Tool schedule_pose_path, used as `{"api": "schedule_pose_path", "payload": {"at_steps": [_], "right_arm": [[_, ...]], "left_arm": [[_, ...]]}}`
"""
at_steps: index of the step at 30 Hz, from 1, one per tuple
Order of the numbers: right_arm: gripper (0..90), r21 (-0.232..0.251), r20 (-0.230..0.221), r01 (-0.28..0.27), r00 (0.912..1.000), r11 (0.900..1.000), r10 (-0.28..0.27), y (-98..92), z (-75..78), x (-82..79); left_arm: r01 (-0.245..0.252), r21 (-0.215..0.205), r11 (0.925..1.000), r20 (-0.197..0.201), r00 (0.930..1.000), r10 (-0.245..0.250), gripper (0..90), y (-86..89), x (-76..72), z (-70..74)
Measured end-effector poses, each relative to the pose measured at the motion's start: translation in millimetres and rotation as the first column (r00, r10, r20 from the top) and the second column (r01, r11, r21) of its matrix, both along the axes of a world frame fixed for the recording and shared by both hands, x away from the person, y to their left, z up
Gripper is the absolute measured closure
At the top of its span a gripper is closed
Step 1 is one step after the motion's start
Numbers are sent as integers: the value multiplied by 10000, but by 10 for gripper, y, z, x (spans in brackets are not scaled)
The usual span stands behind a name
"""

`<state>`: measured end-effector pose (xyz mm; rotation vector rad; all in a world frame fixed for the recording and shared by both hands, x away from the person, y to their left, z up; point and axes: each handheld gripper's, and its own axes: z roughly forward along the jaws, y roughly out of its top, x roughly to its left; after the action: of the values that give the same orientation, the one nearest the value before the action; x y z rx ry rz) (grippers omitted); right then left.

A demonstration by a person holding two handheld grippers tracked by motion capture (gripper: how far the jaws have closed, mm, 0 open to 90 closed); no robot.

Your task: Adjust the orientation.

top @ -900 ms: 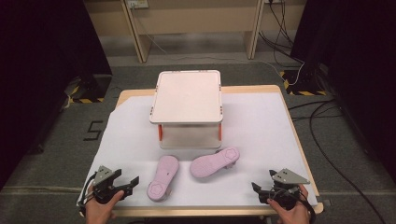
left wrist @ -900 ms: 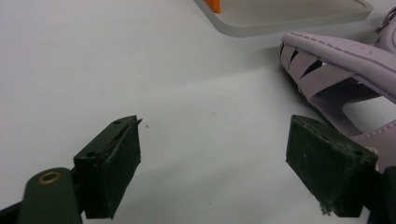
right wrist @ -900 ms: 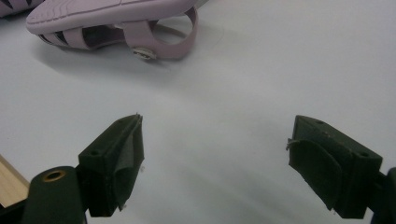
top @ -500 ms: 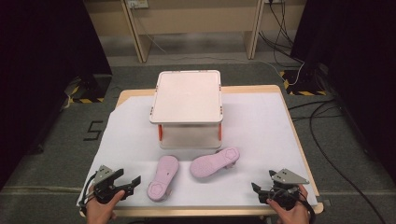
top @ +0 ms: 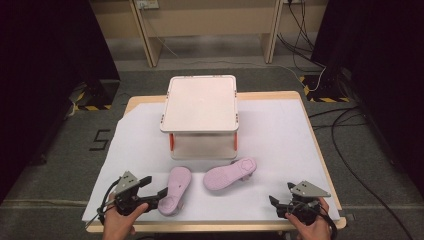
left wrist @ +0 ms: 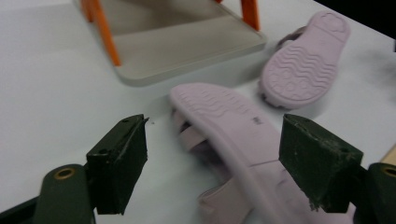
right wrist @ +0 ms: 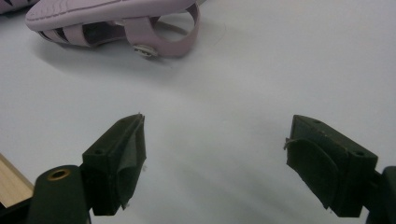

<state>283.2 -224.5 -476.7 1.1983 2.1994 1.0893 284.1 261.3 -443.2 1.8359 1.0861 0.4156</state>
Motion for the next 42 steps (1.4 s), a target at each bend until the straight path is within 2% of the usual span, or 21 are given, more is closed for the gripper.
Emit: {"api": "schedule_pose_path", "payload": {"at_steps": [5, 8, 11, 12, 14, 15, 17, 22, 23, 24, 25, 26, 27, 29, 30, 32, 34, 35, 37, 40, 42], "right_arm": [[206, -16, -52, -52, 10000, 10000, 52, 4, -5, 1], [207, -12, -55, -72, 10000, 10000, 72, 5, -5, 3], [208, -68, -35, -129, 9999, 9999, 129, 4, -8, 3], [208, -76, -36, -139, 9999, 9999, 139, 5, -8, 4], [209, -73, -52, -154, 9999, 9999, 154, 6, -10, 6], [210, -73, -113, -163, 9998, 9998, 162, 8, -14, 5], [211, -45, -99, -169, 9998, 9998, 168, 9, -17, 5], [216, -66, -94, -207, 9997, 9998, 206, 13, -15, 4], [218, -76, -90, -202, 9998, 9998, 202, 14, -13, 4], [218, -84, -73, -214, 9997, 9997, 214, 15, -11, 4], [220, -77, -54, -209, 9998, 9998, 208, 15, -9, 3], [220, -80, -56, -210, 9998, 9997, 210, 15, -9, 3], [220, -73, -70, -209, 9998, 9998, 208, 15, -9, 1], [222, -76, -83, -228, 9997, 9997, 227, 17, -10, 1], [223, -76, -84, -245, 9997, 9997, 244, 18, -11, 3], [225, -115, -119, -288, 9995, 9995, 287, 20, -13, 5], [229, -93, -152, -289, 9995, 9995, 287, 27, -17, 2], [230, -113, -146, -299, 9995, 9995, 298, 26, -14, 3], [231, -110, -80, -293, 9995, 9995, 292, 23, -12, 5], [231, -109, -108, -256, 9996, 9996, 255, 17, -13, 8], [231, -68, -118, -245, 9996, 9997, 244, 18, -18, 12]], "left_arm": [[952, 828, 9920, 13, 9954, -956, 288, -383, 39, 147], [1413, 1798, 9735, -254, 9900, -1390, 325, -573, 64, 117], [1574, 2378, 9585, -522, 9874, -1493, 369, -652, 83, 28], [1595, 2756, 9479, -415, 9872, -1540, 397, -655, 82, 2], [1523, 2915, 9444, -361, 9883, -1482, 460, -645, 78, 3], [1419, 3179, 9374, -371, 9898, -1372, 468, -590, 85, 22], [1302, 3301, 9349, -453, 9915, -1220, 470, -527, 95, 24], [1181, 3015, 9461, -565, 9928, -1060, 497, -393, 114, 44], [1135, 3113, 9435, -502, 9934, -1030, 520, -379, 113, 58], [1088, 3350, 9359, -434, 9940, -1000, 537, -368, 113, 73], [986, 3755, 9216, -337, 9951, -927, 557, -351, 114, 86], [857, 3968, 9139, -283, 9963, -812, 582, -324, 124, 86], [791, 4018, 9123, -381, 9968, -697, 600, -284, 146, 79], [617, 3745, 9252, -564, 9975, -437, 603, -194, 190, 45], [568, 3706, 9270, -630, 9974, -359, 609, -151, 210, 32], [415, 3710, 9277, -725, 9972, -156, 633, -75, 263, -4], [266, 3882, 9212, -710, 9975, 12, 695, 9, 315, -58], [177, 3738, 9274, -748, 9971, 111, 731, 53, 324, -76], [279, 3117, 9498, -921, 9957, 10, 746, 128, 336, -73], [719, 1598, 9845, -1352, 9895, -503, 771, 156, 301, -62], [1065, 1114, 9881, -1517, 9844, -890, 773, 97, 281, -70]]}}
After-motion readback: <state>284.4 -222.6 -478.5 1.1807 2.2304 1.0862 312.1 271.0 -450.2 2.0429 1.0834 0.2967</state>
